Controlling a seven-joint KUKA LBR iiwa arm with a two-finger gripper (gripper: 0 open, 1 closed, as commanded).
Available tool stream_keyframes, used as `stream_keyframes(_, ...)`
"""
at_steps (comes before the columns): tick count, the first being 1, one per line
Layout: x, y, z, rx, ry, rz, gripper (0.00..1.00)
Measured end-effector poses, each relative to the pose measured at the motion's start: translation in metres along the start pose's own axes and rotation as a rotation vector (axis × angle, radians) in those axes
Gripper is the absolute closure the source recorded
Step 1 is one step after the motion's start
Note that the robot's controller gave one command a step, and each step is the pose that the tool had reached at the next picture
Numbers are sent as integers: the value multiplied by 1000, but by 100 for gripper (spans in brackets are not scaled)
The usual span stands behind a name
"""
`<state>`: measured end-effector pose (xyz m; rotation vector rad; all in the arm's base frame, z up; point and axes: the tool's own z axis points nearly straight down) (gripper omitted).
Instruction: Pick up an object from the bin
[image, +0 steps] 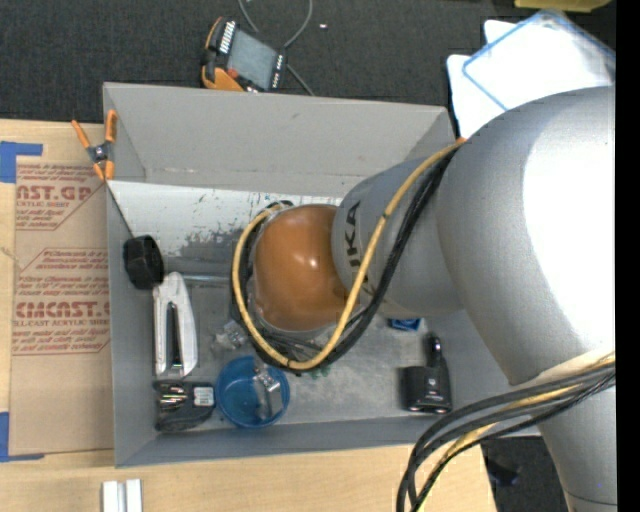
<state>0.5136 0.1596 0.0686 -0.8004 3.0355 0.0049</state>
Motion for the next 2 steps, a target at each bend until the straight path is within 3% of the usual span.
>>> stream_keyframes(1, -18, 59, -2, 1, -12, -219, 100)
stream_keyframes(2, -18, 59, -2, 0, -12, -218, 100)
